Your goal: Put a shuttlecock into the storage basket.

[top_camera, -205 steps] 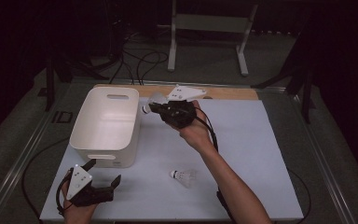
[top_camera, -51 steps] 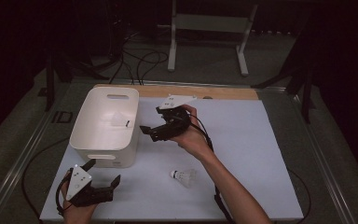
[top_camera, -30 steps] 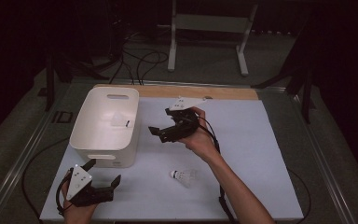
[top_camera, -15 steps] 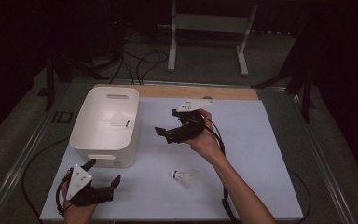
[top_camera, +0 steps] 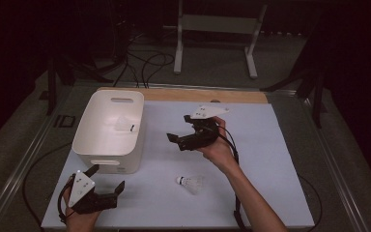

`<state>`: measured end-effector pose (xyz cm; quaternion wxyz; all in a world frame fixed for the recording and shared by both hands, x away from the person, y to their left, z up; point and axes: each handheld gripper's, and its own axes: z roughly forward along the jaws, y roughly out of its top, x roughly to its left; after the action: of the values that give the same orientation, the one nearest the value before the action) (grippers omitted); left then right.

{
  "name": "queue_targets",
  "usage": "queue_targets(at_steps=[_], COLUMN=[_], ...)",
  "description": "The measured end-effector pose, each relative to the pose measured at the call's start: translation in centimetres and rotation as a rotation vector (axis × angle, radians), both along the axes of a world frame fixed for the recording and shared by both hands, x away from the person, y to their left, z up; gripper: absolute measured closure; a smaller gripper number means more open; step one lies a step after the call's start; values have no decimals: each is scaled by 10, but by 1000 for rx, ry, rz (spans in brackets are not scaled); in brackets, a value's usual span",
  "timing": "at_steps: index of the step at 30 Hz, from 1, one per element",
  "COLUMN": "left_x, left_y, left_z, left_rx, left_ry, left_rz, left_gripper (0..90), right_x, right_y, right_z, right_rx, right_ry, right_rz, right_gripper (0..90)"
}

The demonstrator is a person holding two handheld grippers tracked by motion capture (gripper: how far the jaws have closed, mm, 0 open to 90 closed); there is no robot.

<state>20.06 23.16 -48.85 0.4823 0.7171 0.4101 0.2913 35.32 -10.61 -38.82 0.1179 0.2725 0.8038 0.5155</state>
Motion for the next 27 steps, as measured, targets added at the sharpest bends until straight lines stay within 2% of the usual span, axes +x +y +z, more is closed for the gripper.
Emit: queue_targets(at_steps=[8, 12, 27], left_x=[0, 0, 0], left_y=[0, -1, -1], left_z=[0, 0, 0], left_rx=[-1, 6, 3], left_ry=[-2, -2, -2], left_rz=[2, -2, -1], left_gripper=[0, 0, 0], right_x=[-2, -3, -6], right_y=[-7, -17, -28], right_z=[-2, -4, -10], right_rx=[4, 6, 3], right_ry=[1, 7, 15], right_rz=[-13, -28, -41], right_gripper=[100, 100, 100])
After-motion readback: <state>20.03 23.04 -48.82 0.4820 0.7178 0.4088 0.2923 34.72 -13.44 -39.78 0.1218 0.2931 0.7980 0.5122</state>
